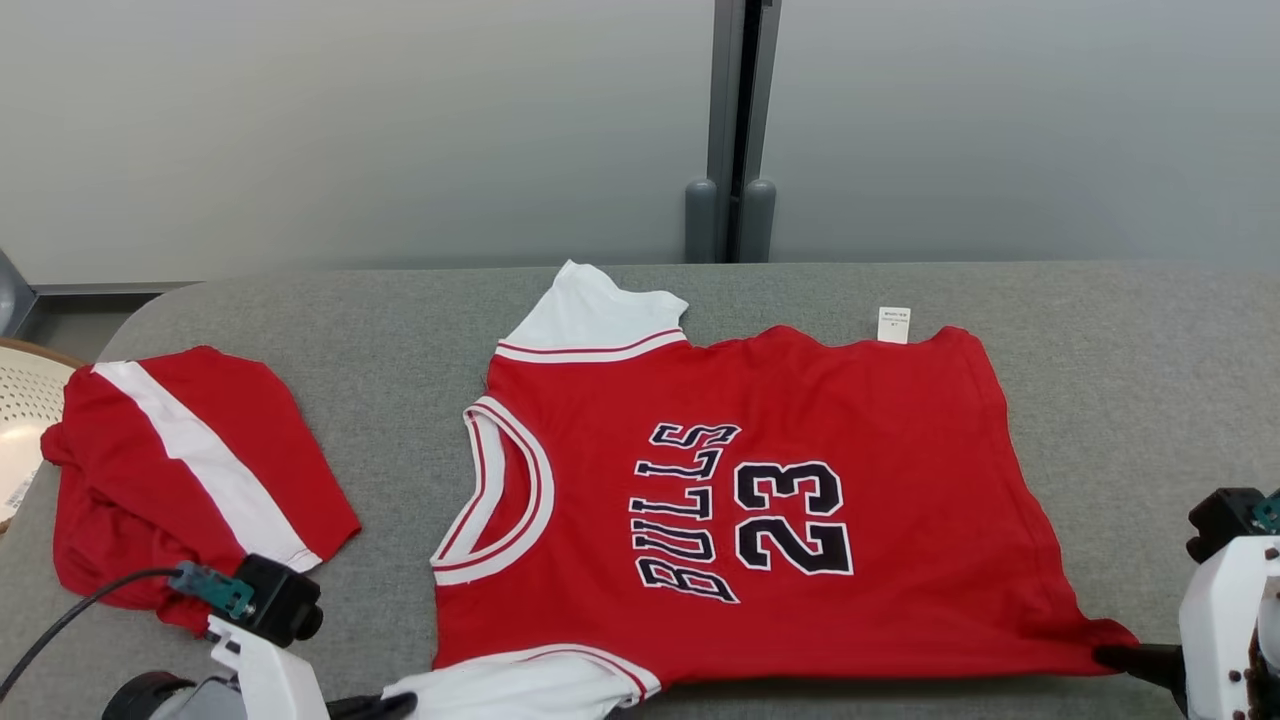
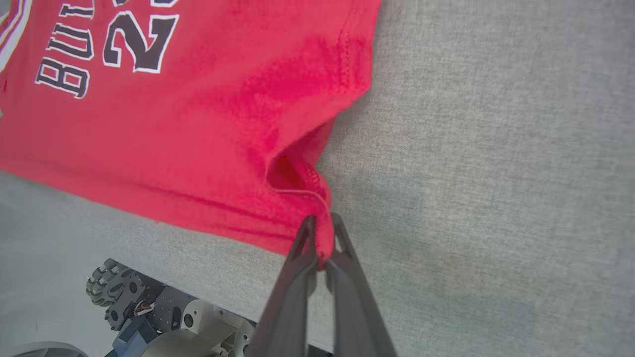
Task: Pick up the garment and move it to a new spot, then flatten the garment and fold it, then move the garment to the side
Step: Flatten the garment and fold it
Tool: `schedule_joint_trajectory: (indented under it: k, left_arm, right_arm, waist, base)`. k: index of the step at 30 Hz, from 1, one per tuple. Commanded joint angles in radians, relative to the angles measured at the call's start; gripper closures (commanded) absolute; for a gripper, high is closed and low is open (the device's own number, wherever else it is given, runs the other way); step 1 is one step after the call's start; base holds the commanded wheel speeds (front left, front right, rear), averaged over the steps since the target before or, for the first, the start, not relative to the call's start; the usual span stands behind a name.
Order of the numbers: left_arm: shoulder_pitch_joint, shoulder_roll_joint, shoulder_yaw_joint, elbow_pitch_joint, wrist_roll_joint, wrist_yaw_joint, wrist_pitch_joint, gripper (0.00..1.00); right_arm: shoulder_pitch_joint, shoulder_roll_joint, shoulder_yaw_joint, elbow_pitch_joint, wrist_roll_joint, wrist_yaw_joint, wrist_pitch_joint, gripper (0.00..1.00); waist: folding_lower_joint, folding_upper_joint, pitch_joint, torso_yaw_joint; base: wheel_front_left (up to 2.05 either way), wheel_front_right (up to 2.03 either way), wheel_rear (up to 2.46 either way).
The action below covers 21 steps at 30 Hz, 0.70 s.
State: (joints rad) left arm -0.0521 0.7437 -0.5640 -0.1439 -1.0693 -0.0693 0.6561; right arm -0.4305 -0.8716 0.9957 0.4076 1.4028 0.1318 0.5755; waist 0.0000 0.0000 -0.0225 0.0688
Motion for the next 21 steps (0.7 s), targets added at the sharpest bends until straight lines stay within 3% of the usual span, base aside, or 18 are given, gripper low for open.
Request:
schedule_joint_trajectory:
  k: [1, 21]
  left_arm:
    - [-0.026, 0.001, 0.010, 0.002, 0.010, 0.007, -0.003, 1.00]
    - [-0.391, -0.098, -0.037, 0.171, 0.160, -0.034, 0.022, 1.00]
  right_arm:
    - [-0.019, 0.000, -0.006, 0.012, -0.017, -0.002, 0.010, 1.00]
    - [-0.260, 0.122, -0.104, 0.129, -0.138, -0.002, 0.093, 1.00]
  waist:
    - [0.0000, 0.0000, 0.005, -0.003]
    - [0.0000, 0.0000, 0.165, -0.023]
  base:
    - [0.00, 0.00, 0.00]
    - [0.00, 0.00, 0.00]
